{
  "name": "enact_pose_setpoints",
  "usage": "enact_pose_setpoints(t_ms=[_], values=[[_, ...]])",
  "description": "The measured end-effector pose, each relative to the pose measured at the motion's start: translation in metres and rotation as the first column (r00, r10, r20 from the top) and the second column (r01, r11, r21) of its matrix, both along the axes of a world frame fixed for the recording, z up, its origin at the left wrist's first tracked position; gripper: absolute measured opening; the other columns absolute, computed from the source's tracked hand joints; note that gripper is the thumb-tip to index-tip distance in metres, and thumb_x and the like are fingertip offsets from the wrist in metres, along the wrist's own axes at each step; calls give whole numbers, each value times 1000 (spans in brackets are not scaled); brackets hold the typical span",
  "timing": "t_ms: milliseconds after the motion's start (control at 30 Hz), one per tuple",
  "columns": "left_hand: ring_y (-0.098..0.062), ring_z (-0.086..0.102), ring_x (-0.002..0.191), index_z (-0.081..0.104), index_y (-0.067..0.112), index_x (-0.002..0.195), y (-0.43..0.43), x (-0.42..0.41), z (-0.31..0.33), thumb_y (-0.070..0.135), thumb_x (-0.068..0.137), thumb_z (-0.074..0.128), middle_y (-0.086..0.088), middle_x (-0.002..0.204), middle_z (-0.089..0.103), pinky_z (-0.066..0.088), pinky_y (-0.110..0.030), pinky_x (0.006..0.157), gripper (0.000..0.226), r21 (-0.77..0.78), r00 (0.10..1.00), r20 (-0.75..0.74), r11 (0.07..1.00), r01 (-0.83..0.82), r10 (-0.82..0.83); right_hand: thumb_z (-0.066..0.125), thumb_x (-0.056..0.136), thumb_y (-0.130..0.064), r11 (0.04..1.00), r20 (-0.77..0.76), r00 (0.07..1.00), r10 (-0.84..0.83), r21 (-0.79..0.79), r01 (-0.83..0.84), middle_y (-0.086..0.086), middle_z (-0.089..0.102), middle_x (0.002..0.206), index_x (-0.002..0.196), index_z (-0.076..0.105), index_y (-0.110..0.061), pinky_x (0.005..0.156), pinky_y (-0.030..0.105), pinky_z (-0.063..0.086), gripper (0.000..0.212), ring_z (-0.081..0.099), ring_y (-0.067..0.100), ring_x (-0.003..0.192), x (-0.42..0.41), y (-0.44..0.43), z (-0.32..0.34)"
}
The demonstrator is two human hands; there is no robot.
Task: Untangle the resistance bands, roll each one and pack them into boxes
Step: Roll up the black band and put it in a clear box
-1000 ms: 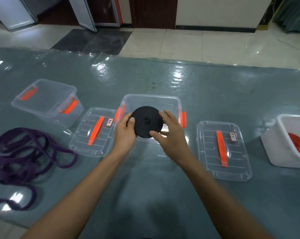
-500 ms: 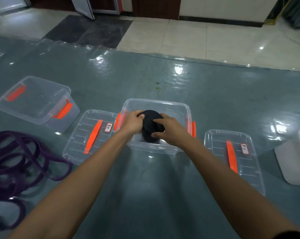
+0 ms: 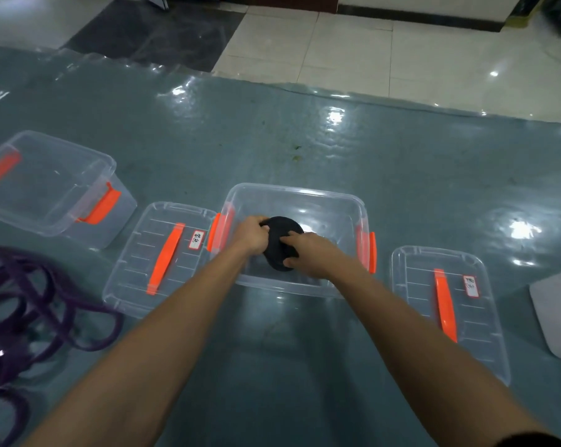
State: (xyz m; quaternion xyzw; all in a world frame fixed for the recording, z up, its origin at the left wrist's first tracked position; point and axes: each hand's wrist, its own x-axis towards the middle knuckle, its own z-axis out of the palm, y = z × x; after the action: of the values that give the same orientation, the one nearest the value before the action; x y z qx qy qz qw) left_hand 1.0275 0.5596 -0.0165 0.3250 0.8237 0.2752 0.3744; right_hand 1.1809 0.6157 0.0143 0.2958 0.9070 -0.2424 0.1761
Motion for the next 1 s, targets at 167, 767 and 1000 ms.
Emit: enact_pose_setpoints(t_ms=[167, 767, 1000], values=[[-38, 69, 91, 71, 4, 114, -2, -2, -6, -1, 93, 44, -19, 100, 73, 59, -46, 81, 34, -126, 994, -66, 989, 78, -87, 57, 93, -35, 997, 64, 997, 51, 54, -54, 4, 43, 140, 145, 44, -23, 98, 53, 46, 55, 43, 26, 131, 2, -5, -7], [-38, 64, 102, 57, 6, 108, -1, 12, 7, 4, 88, 58, -21, 113, 66, 44, -37, 73, 20, -394, 735, -500, 876, 278, -458, 51, 100, -33, 999, 106, 994, 41, 15, -42, -3, 10, 166, 156, 27, -28, 117, 65, 14, 61, 10, 18, 153, 8, -5, -11], [-37, 65, 92, 64, 6, 93, -5, 9, 17, -1, 85, 58, -20, 104, 68, 45, -36, 66, 12, -346, 798, -443, 899, 268, -408, 51, 99, -31, 998, 109, 993, 48, 31, -52, -1, 16, 165, 155, 29, -27, 116, 65, 16, 60, 13, 19, 152, 9, -6, -10]])
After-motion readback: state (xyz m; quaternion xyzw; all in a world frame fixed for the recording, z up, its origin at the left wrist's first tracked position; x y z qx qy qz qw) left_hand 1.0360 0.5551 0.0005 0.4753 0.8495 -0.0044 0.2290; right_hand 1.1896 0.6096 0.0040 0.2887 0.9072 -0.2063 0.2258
